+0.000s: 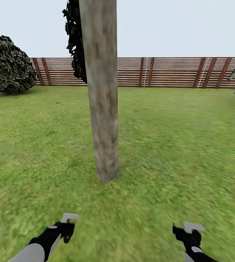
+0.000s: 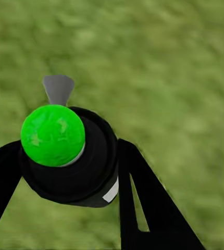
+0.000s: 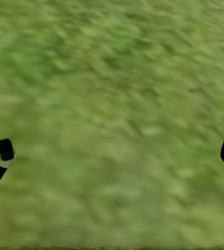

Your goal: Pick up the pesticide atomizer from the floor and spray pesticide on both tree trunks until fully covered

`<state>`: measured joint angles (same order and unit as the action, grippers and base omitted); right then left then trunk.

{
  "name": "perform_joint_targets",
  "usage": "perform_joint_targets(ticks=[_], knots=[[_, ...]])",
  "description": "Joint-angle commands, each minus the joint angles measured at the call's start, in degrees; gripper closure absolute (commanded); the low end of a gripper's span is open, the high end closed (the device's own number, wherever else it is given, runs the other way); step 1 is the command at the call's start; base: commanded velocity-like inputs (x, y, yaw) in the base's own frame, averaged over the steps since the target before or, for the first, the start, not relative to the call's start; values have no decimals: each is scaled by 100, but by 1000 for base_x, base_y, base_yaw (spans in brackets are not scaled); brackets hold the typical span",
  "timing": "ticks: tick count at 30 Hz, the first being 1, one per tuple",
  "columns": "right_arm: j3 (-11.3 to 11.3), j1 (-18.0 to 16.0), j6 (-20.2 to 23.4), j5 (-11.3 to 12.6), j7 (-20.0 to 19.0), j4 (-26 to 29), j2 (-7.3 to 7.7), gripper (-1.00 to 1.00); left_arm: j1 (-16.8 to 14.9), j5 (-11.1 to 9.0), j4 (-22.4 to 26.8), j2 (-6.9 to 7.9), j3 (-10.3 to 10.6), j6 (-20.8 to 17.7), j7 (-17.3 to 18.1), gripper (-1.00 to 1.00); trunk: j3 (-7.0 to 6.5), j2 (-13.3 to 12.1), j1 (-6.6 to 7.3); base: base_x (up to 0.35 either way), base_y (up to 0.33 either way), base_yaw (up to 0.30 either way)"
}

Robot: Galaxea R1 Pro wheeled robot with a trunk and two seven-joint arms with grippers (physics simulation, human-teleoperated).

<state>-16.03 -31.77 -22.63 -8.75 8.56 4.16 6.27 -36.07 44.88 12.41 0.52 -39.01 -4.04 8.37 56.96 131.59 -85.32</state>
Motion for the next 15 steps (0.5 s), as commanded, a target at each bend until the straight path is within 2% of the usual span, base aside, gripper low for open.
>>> perform_joint_targets(ticks=[1, 5, 10, 15], knots=[[-33, 18, -12, -59, 23, -9, 0, -100, -4, 27, 28, -14, -49, -176, 49, 100, 5, 2, 1, 0, 0, 0], [-32, 84, -5, -57, 30, -14, 0, -100, -35, 20, 62, -95, -53, -479, 43, 100, 5, 2, 1, 47, 0, 0], [-32, 121, -13, -56, 49, -12, 2, -100, -119, 31, 83, -138, -48, -572, 9, 100, 5, 2, 1, 259, -102, 0], [-28, 130, -13, -64, 49, -23, -8, -100, -339, 29, 75, -173, -50, -675, 43, 100, 5, 2, 1, 278, -163, 0]])
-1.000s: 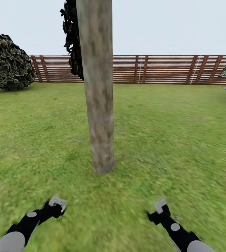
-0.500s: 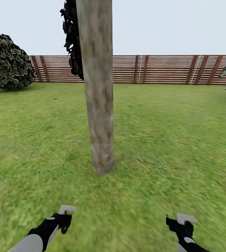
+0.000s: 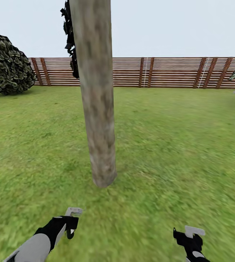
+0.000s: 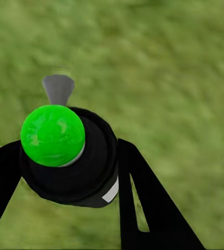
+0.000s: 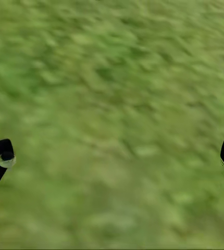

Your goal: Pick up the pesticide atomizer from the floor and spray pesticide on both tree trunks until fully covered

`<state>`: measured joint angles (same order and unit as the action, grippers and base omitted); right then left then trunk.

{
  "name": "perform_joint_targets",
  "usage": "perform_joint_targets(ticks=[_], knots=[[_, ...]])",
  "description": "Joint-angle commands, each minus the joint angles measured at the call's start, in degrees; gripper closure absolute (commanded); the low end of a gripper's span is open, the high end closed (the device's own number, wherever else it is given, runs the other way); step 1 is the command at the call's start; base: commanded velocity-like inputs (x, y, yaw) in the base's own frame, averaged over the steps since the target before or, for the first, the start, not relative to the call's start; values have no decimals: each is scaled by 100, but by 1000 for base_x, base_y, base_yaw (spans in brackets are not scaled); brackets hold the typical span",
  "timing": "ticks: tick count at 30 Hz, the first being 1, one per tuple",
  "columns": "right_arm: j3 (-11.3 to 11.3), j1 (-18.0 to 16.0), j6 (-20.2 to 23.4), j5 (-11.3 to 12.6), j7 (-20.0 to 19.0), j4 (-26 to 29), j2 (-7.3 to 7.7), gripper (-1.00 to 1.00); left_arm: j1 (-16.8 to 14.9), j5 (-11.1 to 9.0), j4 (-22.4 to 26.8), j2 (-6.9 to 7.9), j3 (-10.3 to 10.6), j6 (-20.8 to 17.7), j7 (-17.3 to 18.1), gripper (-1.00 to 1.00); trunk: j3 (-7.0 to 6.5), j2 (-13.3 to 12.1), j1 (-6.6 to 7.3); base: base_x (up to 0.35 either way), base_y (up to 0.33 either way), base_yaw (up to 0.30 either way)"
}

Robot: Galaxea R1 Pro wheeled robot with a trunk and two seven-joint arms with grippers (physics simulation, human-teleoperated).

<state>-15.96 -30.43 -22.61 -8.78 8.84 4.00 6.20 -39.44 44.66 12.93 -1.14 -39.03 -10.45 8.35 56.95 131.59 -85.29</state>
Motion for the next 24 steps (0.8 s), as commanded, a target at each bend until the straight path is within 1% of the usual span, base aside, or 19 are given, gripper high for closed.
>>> perform_joint_targets(ticks=[1, 4, 5, 6, 16, 24], knots=[[-35, -1, -15, -61, 21, -7, 2, -100, -47, 39, 14, -41, -50, -52, 58, 100, 5, 2, -2, 277, -169, 0], [-35, 1, -15, -62, 21, -11, -3, -100, -99, 51, 20, -217, -48, -84, 42, 100, 5, 2, -2, 277, -170, 0], [-32, 1, -15, -62, 21, -12, -4, -100, -105, 64, 23, -275, -46, -158, 30, 100, 5, 2, -2, 277, -170, 0], [-30, 11, -15, -62, 30, -13, -40, -100, -56, 25, 60, -273, -96, -277, 53, 100, 5, 2, -2, 0, 0, 0], [-30, 11, -15, -62, 30, -13, -40, -100, -55, 25, 60, -275, -96, -274, 53, 100, 5, 2, -2, 0, 0, -11], [-30, 11, -15, -55, 30, -13, -40, -100, -55, 25, 60, -265, -96, -272, 53, 100, 5, 2, -2, 0, 0, -263]])
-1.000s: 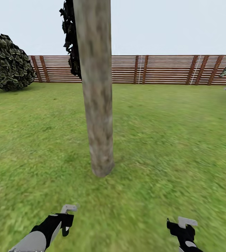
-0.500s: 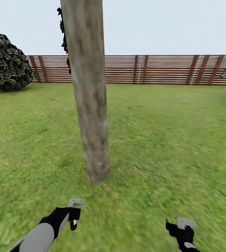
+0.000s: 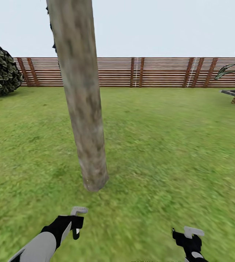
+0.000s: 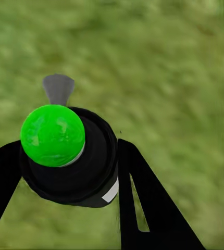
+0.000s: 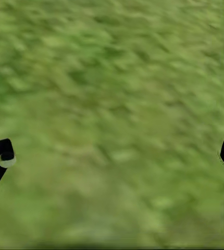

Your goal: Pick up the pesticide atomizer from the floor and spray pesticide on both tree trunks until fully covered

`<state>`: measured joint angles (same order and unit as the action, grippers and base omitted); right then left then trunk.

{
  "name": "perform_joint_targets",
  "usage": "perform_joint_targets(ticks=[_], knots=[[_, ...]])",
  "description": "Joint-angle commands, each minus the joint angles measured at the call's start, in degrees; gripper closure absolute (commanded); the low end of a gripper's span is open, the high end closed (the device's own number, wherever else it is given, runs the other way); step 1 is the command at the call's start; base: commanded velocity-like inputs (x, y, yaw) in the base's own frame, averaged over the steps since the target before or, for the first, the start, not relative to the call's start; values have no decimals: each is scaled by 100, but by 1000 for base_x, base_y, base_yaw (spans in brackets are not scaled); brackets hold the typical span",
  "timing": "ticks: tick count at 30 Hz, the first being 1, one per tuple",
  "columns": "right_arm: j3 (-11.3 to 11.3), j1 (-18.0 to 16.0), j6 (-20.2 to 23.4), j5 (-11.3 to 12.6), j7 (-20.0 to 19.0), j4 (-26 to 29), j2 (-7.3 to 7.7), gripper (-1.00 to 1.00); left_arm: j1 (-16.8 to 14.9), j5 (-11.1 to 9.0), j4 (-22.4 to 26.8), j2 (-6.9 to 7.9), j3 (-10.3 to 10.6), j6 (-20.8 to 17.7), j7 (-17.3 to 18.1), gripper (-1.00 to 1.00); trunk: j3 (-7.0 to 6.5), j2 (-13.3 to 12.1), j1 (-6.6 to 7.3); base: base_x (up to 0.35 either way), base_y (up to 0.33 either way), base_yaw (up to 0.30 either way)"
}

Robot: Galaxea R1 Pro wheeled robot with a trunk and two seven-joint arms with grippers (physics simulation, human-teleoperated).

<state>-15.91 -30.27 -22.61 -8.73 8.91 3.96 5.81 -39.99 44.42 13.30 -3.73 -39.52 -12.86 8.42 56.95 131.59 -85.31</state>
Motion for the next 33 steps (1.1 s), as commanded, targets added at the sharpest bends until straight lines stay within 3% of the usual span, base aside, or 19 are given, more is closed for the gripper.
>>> perform_joint_targets(ticks=[1, 7, 14, 18, 25, 27, 31, 33], knots=[[-35, -6, -16, -60, 23, -9, -1, -100, 0, 49, 25, -6, -47, -30, 46, 100, 5, 2, 1, 16, 0, -295], [-35, -6, -16, -59, 23, -9, -1, -100, 7, 49, 273, -4, -56, -7, 60, 100, 5, 2, 1, 190, 30, -269], [-35, -6, -7, -67, -7, -9, -1, -100, -18, 49, 321, -9, -45, 18, 77, 100, 5, 2, 1, 18, 5, -29], [-35, -6, -7, -68, -12, -9, 5, -100, -315, 43, 320, -75, -24, -28, 89, 100, 5, 2, 1, -15, 4, 0], [-35, -6, -7, -74, -12, -9, 8, -100, -444, 41, 315, 120, -42, -70, 350, 100, 5, 2, 1, -196, 49, 0], [-35, 0, -7, -95, -12, -9, 8, -100, -544, 45, 314, 36, -25, -95, 486, 100, 5, 2, 1, -28, 6, 0], [-35, 3, -7, -102, -12, -9, 8, -100, -892, 41, 311, -71, -9, -595, 544, 100, 5, 2, 1, -5, 1, 0], [-35, 3, -7, -103, -12, -9, 9, -100, -969, 41, 412, 115, -25, -756, 559, 100, 5, 2, 1, 0, 0, 0]])
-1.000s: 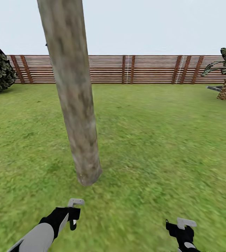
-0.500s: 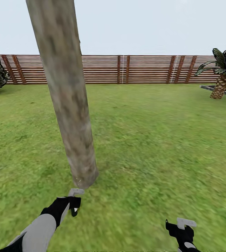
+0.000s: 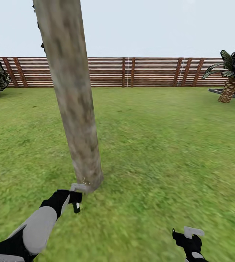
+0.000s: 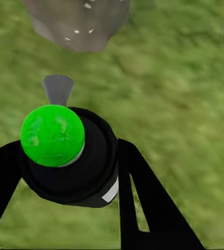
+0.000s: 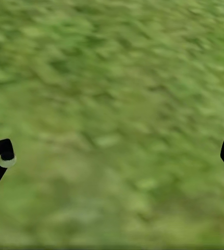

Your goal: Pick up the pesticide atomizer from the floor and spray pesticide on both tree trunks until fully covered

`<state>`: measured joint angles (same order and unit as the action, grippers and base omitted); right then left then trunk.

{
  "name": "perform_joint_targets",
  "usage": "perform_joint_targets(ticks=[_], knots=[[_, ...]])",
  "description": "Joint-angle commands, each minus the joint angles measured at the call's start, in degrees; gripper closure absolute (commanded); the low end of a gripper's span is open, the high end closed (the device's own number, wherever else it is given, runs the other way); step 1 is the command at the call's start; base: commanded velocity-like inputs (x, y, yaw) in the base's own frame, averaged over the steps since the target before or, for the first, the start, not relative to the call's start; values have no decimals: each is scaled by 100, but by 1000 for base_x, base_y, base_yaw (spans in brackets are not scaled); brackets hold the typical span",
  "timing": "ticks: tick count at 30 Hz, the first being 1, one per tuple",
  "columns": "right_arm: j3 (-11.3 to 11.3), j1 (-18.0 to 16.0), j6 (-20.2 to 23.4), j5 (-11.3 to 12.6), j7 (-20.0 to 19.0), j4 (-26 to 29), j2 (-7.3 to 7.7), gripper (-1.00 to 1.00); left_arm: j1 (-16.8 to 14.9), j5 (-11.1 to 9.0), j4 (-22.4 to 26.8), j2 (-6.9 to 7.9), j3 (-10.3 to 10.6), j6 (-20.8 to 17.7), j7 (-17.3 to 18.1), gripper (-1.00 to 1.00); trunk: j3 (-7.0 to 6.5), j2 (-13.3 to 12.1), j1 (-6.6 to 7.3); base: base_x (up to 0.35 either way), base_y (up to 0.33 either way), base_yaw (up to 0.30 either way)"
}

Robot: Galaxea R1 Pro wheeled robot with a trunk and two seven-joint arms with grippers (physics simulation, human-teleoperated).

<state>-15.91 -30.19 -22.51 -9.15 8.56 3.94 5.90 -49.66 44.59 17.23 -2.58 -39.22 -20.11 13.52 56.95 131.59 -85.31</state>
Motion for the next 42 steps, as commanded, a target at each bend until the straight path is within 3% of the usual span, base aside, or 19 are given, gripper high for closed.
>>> perform_joint_targets(ticks=[1, 2, 3, 5, 8, 9, 12, 13, 14, 16, 18, 21, 25, 32, 36, 38, 40, 42], knots=[[-35, -4, -16, -60, 24, -8, -1, -100, 3, 20, 116, 175, -68, -56, 98, 100, 5, 2, 1, 0, 0, 0], [-35, -4, -16, -61, 23, -8, -1, -100, 30, 31, 209, 321, -50, -81, 228, 100, 5, 2, 1, -14, 0, 0], [-35, -4, -16, -61, 24, -8, -1, -100, 47, 47, 252, 341, -28, -96, 318, 100, 5, 2, 1, -242, 0, 0], [-35, -4, -16, -61, 28, -8, 0, -100, 22, 55, 261, 13, -17, -98, 350, 100, 5, 2, 1, -268, 0, 0], [-35, -4, -16, -61, 26, -8, 0, -100, -34, 62, 279, -262, -16, -109, 362, 100, 5, 2, 1, -95, 0, 0], [-35, -4, -16, -61, 29, -8, 4, -100, -89, 60, 282, -293, -17, -112, 366, 100, 5, 2, 1, -24, 0, 0], [-35, -4, -16, -61, 26, -8, 7, -100, -164, 41, 299, -247, -23, -185, 375, 100, 5, 2, 1, -9, 0, 0], [-35, -4, -16, -61, 26, -8, 7, -100, -173, 32, 386, -122, -25, -271, 379, 100, 5, 2, 1, -2, 0, 0], [-35, -4, -16, -61, 27, -8, 7, -100, -175, 26, 524, 119, -57, -342, 398, 100, 5, 2, 1, 0, 0, 0], [-35, -4, -16, -61, 29, -8, 7, -100, -172, 26, 580, 244, -48, -371, 515, 100, 5, 2, 1, 0, 0, 0], [-35, -4, -16, -61, 29, -8, 8, -100, -164, 46, 590, 233, -29, -381, 605, 100, 5, 2, 1, 0, 0, 0], [-35, -4, -16, -61, 31, -8, 8, -100, -176, 72, 608, -144, -12, -382, 670, 100, 5, 2, 1, -117, 0, 0], [-35, -5, -16, -61, 32, -8, 8, -100, -298, 62, 617, -292, -13, -394, 685, 100, 5, 2, 1, -306, 0, 0], [-35, -4, -16, -61, 32, -8, 8, -100, -369, 57, 875, -164, -12, -775, 695, 100, 5, 2, 1, -190, 0, 0], [-35, -4, -16, -61, 32, -8, 8, -100, -616, 43, 954, -380, -7, -841, 696, 100, 5, 2, 1, -6, 0, 0], [-35, -4, -16, -61, 32, -8, 8, -100, -749, 36, 962, -391, -4, -1018, 701, 100, 5, 2, 1, 0, 0, 0], [-35, -4, -16, -61, 32, -8, 14, -100, -813, 28, 1128, -228, -5, -1160, 770, 100, 5, 2, 1, 0, 0, 0], [-35, -4, -16, -61, 32, -8, 16, -100, -815, 29, 1322, -34, -6, -1183, 1132, 100, 5, 2, 1, 0, 0, 0]])
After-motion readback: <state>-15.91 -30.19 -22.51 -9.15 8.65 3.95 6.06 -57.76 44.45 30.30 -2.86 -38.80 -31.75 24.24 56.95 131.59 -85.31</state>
